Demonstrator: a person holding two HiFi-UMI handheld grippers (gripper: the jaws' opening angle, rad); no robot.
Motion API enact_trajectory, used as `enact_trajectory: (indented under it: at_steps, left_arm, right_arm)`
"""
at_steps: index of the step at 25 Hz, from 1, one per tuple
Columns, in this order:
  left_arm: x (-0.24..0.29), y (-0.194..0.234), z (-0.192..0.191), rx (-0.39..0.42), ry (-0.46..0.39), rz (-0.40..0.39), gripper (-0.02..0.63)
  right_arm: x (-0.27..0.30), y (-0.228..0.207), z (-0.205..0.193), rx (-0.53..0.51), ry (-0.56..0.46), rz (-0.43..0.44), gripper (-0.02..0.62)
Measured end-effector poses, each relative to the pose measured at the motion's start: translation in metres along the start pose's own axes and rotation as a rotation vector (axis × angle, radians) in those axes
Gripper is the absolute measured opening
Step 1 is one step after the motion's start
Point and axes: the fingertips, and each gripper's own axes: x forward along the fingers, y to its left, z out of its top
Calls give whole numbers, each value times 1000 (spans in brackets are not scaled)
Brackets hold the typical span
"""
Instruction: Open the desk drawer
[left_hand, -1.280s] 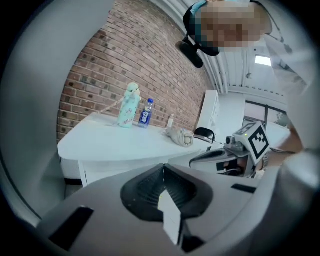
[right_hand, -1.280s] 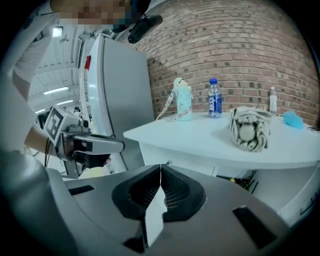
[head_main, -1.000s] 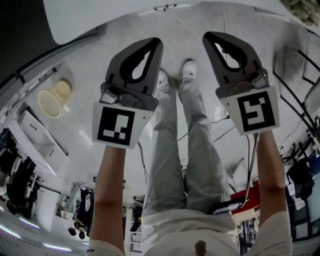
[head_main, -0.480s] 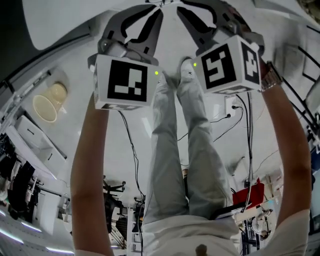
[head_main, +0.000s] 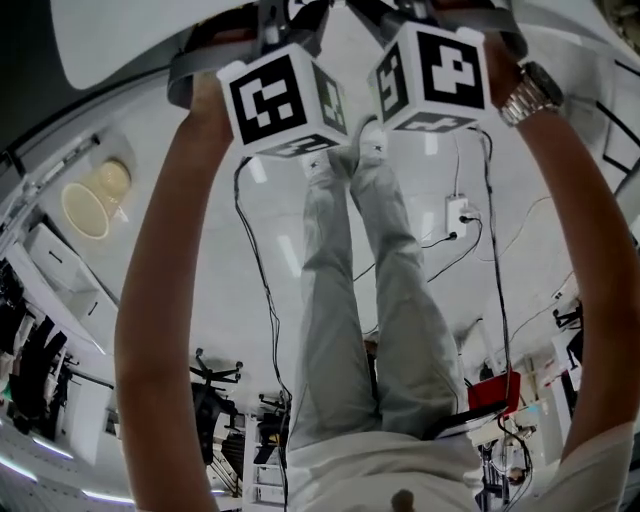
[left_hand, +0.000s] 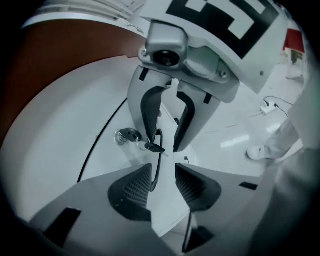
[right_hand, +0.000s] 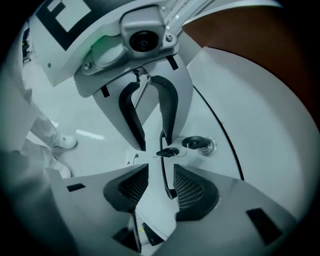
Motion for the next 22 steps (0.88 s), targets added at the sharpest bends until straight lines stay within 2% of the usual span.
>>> enact_trajectory:
  at_steps: [4,7,11,13,15,22]
  left_arm:
    - [12,-5,-6,96,46,-9,150]
    - [18,-4,-5,132,67,-7,149]
    - [22,-6,-5,171,102,-10,147]
    - [24,-3,-3,177,105,17,117]
    - [23,2,1,157,90,59,23]
    - [19,2,0,158,56,96,23]
  right_arm:
    - [9,6,-4,-67,32,18,143]
    - [13,5,-6,-81,48,1,132]
    - [15,-2,-5,-99,57,-44,70]
    - [16,-5,-6,-122,54,-75,43]
    - [16,-5,-5,-144,52,-101,38]
    - [14,-3,-5,-172,37,-116,35]
